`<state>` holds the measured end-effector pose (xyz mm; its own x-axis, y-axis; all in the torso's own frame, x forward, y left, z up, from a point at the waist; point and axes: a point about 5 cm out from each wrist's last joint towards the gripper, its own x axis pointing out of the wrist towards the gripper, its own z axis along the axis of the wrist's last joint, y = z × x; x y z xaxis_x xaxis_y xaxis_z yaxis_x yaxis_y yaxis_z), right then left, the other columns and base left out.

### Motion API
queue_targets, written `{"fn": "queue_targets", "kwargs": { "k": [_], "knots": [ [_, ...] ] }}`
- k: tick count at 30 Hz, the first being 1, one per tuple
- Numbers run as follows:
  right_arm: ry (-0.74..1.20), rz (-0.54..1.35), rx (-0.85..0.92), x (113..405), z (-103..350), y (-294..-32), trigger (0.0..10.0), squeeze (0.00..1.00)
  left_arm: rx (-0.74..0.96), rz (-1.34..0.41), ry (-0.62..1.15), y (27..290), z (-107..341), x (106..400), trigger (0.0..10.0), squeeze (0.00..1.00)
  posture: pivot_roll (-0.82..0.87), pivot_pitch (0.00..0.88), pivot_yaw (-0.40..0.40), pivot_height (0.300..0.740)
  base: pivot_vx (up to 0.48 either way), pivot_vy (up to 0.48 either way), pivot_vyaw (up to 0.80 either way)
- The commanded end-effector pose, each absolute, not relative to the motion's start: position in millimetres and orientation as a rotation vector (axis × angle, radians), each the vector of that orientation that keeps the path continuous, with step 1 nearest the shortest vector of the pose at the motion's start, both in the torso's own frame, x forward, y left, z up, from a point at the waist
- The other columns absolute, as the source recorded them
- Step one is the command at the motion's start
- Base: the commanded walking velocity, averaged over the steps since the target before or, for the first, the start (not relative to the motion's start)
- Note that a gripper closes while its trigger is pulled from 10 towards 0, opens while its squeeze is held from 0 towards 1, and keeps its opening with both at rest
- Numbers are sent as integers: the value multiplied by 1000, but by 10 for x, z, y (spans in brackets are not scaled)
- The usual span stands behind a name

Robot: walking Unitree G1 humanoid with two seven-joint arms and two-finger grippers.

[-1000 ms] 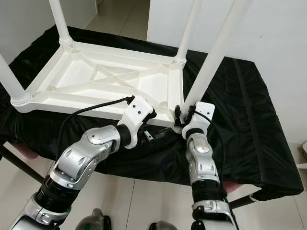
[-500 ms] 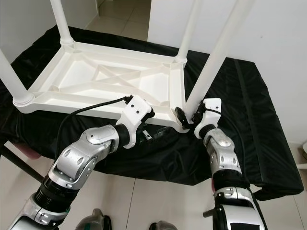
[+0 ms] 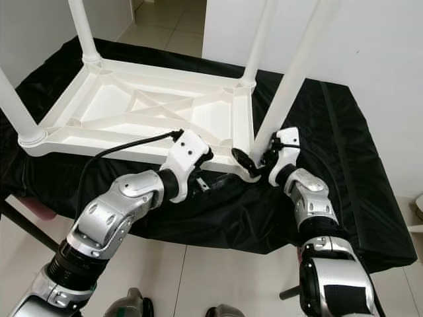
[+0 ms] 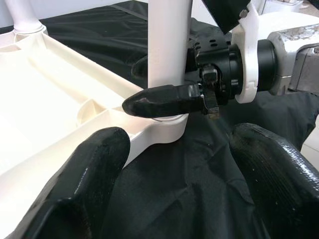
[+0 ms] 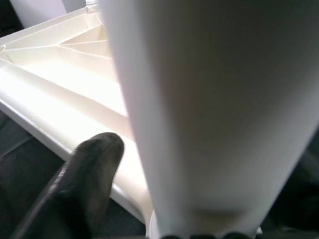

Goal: Building children table

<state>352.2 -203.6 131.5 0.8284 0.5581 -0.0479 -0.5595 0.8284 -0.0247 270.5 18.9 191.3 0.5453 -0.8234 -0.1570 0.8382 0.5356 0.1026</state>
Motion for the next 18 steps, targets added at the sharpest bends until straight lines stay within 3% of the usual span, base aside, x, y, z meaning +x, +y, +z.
{"fn": "queue_targets", "kwargs": {
  "k": [1,8,9,18],
  "knots": [
    [42,596,-56,3531,1325,-2053,3843,0,179,-1003,91,168,1915,2720,10000,0,64,9,-50,740,0,0,0],
    [42,596,-56,3531,1325,-2053,3843,0,179,-1003,91,168,1915,2720,10000,0,64,9,-50,740,0,0,0],
    [53,602,-57,3530,1304,-2058,78,0,179,-1003,90,168,1915,2720,10000,0,64,9,-50,740,0,0,0],
    [108,594,-22,3437,1131,-2121,0,0,174,-1016,87,148,1919,2724,10000,0,40,11,-42,740,0,0,0]
  ]
}}
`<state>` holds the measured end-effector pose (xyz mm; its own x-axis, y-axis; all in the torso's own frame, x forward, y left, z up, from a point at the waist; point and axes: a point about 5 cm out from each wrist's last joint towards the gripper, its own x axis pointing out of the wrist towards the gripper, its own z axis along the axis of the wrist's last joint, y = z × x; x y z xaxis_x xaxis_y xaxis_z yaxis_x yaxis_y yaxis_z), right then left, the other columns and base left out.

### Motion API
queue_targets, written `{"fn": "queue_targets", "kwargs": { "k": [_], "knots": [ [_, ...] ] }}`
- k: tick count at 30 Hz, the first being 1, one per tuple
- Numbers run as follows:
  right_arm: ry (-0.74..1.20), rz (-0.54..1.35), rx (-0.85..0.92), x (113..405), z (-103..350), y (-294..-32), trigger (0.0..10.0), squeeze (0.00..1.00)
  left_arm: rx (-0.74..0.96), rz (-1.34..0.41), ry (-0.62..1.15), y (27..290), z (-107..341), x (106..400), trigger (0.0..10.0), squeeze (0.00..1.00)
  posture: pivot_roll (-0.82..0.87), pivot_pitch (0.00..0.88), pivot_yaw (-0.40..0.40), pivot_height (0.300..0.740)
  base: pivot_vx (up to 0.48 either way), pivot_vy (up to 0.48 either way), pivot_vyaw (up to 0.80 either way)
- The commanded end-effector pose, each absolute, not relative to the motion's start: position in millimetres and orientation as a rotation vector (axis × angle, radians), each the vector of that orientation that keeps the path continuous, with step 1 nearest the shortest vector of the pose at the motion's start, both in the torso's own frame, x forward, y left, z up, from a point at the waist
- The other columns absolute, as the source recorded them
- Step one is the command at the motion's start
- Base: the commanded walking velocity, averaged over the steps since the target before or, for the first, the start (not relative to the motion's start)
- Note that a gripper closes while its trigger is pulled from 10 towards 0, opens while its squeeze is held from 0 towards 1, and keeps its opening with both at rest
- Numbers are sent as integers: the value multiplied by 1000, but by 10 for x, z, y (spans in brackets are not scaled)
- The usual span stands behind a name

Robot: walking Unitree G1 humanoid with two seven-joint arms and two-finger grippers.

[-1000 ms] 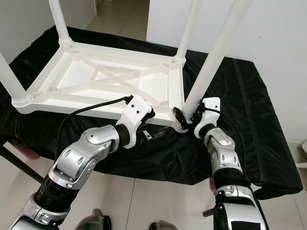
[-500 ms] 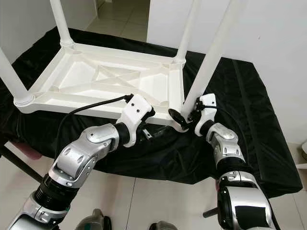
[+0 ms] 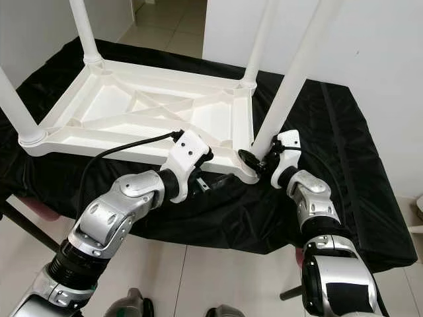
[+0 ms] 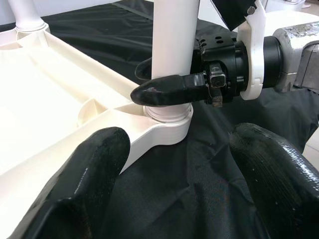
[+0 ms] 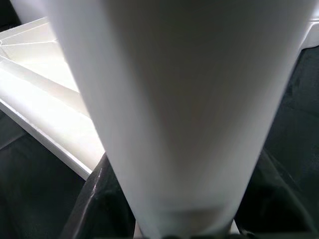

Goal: Building children table

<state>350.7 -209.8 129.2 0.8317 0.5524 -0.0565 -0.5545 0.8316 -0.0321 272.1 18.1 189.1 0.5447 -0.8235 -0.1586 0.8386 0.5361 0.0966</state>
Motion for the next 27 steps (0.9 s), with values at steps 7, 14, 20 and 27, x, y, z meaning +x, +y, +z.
{"fn": "queue_targets", "kwargs": {
  "k": [7,14,20,27],
  "knots": [
    [106,594,-21,3421,1087,-2122,0,0,176,-1024,87,139,1916,2721,10000,0,35,11,-37,740,0,0,0],
    [78,549,-7,3390,1048,-2032,0,0,177,-1027,86,137,1916,2720,10000,0,36,11,-39,740,0,0,0],
    [47,439,15,3371,1039,-1958,0,0,176,-1027,87,133,1907,2714,10000,0,36,9,-45,740,0,0,0],
    [10,362,48,3316,1042,-1844,0,0,172,-1029,89,119,1901,2707,10000,0,32,8,-53,740,0,0,0]
  ]
}}
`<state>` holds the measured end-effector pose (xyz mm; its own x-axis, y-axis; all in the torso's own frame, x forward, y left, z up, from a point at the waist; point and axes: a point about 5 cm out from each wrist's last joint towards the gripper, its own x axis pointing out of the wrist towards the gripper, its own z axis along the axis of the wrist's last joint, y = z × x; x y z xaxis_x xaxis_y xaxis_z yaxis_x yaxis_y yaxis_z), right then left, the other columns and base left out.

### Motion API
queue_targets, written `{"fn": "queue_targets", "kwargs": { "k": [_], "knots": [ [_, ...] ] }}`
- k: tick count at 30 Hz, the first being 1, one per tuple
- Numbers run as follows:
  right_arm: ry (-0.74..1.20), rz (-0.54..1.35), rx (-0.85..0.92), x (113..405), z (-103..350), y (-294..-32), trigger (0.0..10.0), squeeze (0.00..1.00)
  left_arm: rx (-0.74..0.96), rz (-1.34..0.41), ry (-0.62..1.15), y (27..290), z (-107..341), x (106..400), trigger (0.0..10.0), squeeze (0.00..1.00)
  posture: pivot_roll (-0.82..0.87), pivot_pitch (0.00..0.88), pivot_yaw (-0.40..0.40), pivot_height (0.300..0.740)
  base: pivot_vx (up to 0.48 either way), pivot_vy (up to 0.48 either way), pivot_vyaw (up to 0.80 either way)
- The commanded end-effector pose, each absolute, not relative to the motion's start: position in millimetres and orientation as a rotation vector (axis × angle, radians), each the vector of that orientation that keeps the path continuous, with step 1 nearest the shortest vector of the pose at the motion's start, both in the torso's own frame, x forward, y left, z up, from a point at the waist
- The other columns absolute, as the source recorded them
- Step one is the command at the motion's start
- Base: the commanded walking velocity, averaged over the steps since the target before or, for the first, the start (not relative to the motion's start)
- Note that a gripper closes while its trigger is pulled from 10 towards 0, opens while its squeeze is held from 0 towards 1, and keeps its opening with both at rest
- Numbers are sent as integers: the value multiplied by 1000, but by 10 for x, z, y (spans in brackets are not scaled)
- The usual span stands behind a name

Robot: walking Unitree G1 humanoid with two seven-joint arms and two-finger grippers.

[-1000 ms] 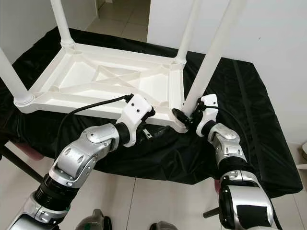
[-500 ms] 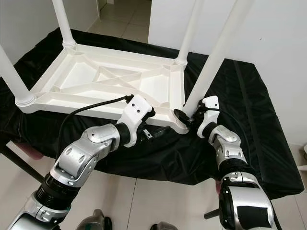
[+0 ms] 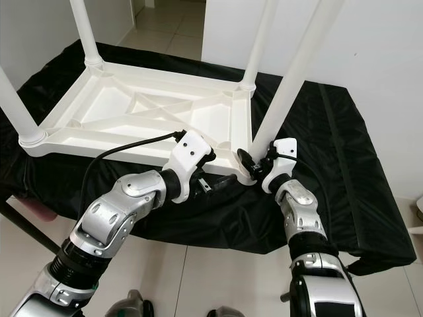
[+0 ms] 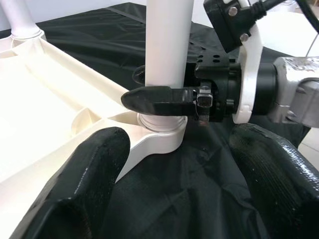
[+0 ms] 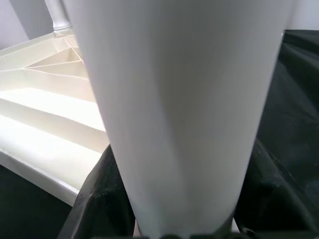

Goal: Building children table

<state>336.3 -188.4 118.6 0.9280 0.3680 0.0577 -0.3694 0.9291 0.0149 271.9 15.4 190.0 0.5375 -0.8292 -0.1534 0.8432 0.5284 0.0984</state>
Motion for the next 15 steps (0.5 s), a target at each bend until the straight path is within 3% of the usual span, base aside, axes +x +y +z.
{"fn": "queue_targets", "kwargs": {
  "k": [1,15],
  "knots": [
    [10,362,48,3316,1042,-1844,0,0,172,-1029,89,119,1901,2707,10000,0,32,8,-53,740,0,0,0],
    [-20,-70,83,3186,1097,-1661,0,0,170,-1043,93,85,1882,2686,10000,0,33,0,-61,740,0,0,0]
  ]
}}
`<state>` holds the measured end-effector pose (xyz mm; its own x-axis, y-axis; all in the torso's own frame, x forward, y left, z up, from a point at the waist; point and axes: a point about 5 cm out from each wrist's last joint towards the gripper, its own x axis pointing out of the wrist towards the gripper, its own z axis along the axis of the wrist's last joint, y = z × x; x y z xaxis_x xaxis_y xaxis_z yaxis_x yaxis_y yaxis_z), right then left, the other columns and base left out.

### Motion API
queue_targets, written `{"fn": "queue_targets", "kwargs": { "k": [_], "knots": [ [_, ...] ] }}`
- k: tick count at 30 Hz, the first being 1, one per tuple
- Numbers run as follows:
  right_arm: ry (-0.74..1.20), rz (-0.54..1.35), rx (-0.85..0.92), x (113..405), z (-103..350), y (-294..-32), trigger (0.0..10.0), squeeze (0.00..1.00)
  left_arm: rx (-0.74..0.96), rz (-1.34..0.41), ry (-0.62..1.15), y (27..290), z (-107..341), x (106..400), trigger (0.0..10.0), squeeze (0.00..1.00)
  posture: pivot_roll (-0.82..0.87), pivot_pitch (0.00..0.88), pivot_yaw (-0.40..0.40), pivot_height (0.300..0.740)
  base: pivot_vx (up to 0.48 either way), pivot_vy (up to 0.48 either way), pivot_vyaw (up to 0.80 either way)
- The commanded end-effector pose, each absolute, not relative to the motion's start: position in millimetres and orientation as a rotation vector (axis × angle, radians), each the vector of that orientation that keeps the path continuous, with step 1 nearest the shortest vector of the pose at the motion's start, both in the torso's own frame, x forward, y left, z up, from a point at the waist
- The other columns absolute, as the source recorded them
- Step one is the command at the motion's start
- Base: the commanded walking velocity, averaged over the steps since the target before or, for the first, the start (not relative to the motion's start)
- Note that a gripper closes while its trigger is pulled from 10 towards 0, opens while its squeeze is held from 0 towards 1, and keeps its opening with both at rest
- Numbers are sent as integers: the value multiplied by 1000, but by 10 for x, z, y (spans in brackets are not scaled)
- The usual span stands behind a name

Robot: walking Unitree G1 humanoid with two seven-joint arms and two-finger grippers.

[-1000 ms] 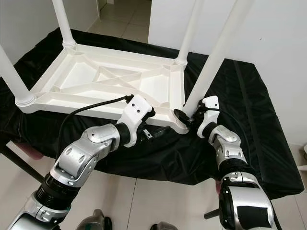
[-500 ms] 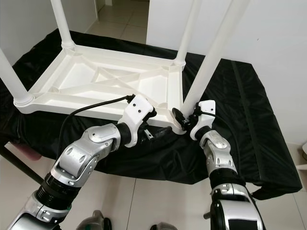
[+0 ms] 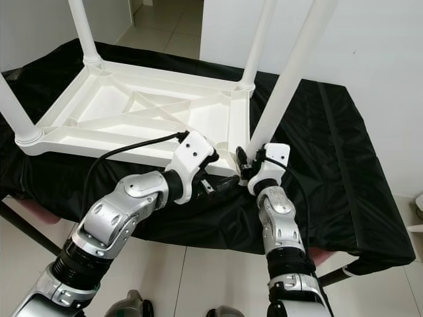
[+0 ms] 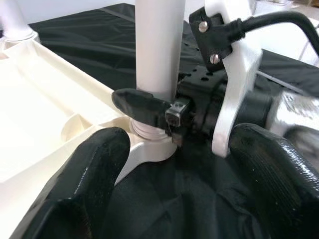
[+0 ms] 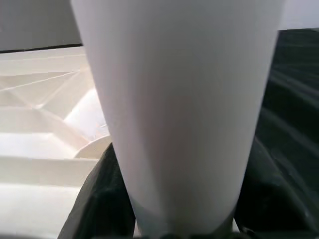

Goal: Building children table

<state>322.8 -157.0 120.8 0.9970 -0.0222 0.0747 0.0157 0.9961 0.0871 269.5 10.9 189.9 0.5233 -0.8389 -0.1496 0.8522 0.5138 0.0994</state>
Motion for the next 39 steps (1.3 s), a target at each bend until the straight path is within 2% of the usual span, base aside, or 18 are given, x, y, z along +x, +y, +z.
{"fn": "queue_targets", "kwargs": {
  "k": [1,7,12,13,14,15,17,18,20,21,34,35,36,39],
  "knots": [
    [-16,-107,79,3173,1097,-1640,0,0,170,-1044,93,84,1880,2685,10000,0,33,1,-62,740,0,0,0],
    [-7,-150,68,3136,1102,-1515,0,0,168,-1042,95,86,1871,2678,10000,0,40,0,-69,740,0,0,0],
    [9,-175,64,3131,1123,-1516,0,0,166,-1037,94,89,1866,2678,10000,0,44,0,-73,740,0,0,0],
    [12,-177,64,3132,1124,-1514,706,0,166,-1036,93,90,1865,2680,10000,0,44,0,-73,740,0,0,0],
    [12,-177,64,3132,1124,-1514,706,0,166,-1036,93,90,1865,2680,10000,0,44,0,-73,740,0,0,0],
    [14,-177,59,3134,1125,-1510,8471,0,166,-1035,93,90,1866,2680,10000,0,45,0,-73,740,0,0,0],
    [15,-178,56,3134,1127,-1508,8471,0,166,-1035,93,91,1866,2681,10000,0,45,0,-73,740,0,0,0],
    [13,-177,56,3138,1133,-1512,10000,0,167,-1035,93,92,1865,2680,10000,0,44,0,-72,740,0,0,0],
    [12,-181,57,3138,1140,-1515,10000,0,168,-1036,92,92,1865,2679,10000,0,44,0,-72,740,0,0,0],
    [7,-184,58,3140,1151,-1524,10000,1000,168,-1036,92,91,1865,2679,10000,0,43,0,-71,740,0,0,0],
    [-20,-139,67,3168,1221,-1617,10000,1000,170,-1034,89,94,1871,2679,10000,0,44,0,-71,740,0,0,0],
    [-23,-115,64,3185,1234,-1650,10000,733,170,-1033,89,96,1872,2679,10000,0,45,0,-72,740,0,0,0],
    [-27,-79,45,3202,1240,-1692,10000,0,170,-1032,90,98,1870,2677,10000,0,45,0,-73,740,0,0,0],
    [-27,-44,27,3214,1238,-1728,10000,0,170,-1031,91,99,1868,2676,10000,0,45,0,-73,740,0,0,0]
  ]
}}
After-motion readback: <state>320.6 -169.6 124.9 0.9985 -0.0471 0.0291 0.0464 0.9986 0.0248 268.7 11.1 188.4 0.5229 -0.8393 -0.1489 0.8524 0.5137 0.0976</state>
